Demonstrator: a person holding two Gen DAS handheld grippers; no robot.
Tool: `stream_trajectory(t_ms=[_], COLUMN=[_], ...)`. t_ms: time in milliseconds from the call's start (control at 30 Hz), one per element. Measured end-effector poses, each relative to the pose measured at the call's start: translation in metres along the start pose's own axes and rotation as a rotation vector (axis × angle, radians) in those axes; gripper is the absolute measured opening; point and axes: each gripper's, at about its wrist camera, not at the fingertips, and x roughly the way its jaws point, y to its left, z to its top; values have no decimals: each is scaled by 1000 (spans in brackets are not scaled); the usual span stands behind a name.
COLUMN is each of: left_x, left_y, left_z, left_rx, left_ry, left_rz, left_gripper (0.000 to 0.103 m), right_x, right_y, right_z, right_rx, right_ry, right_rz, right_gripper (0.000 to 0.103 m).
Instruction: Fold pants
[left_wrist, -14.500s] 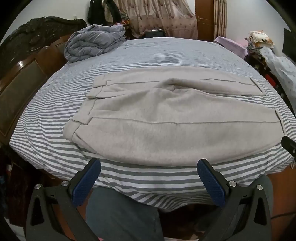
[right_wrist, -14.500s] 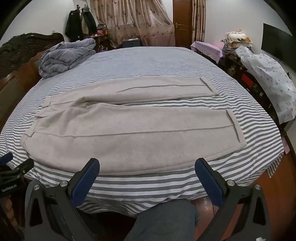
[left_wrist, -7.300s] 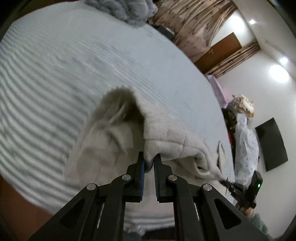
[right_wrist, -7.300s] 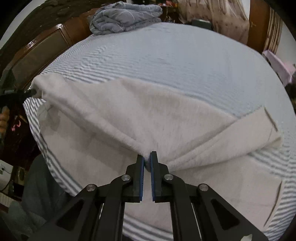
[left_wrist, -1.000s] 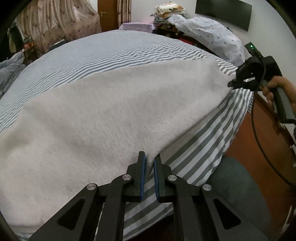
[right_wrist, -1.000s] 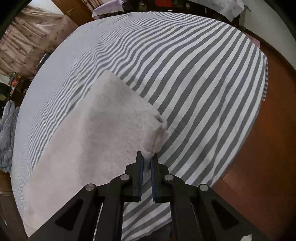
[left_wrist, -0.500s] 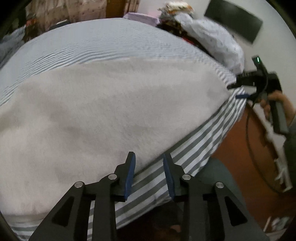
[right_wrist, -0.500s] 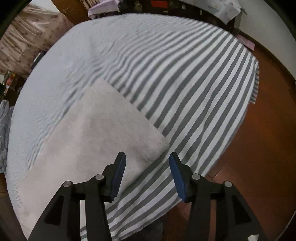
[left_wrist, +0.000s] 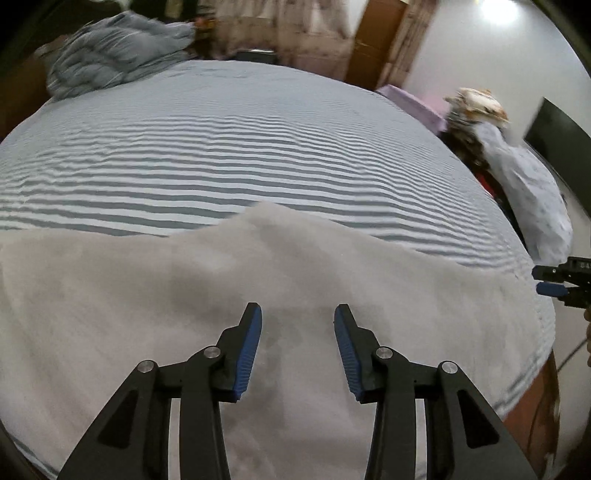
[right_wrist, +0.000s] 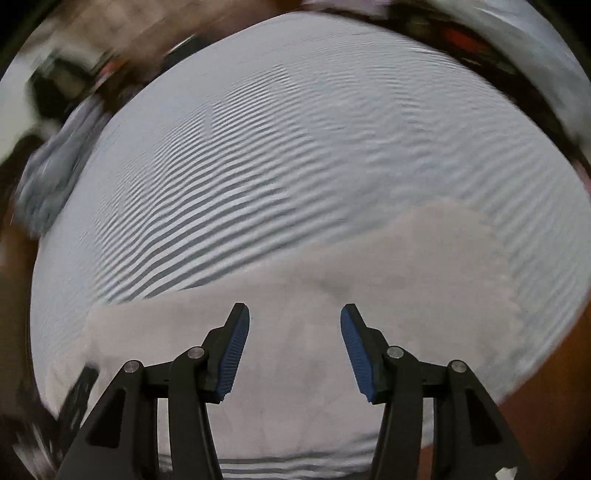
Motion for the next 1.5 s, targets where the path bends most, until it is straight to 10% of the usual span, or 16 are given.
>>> stream_trajectory(t_ms=[300, 567, 1200, 1500], left_x=[25, 18, 9, 4], left_y=[23, 13, 43, 45], left_z=[3, -30, -39, -50], left_rx=[-27, 72, -10, -9], left_ry=[49, 48, 37, 24], left_rz=[52, 81, -6, -12], left_gripper=[42, 42, 42, 42], right_x=[92, 148, 164, 120], right_y=[174, 253, 284, 285], right_z=[34, 35, -44, -68], right_rx=[-278, -345, -548, -645], right_ry=[223, 395, 694, 508], right_rz=[254, 365, 678, 817], right_gripper=[49, 49, 51, 51])
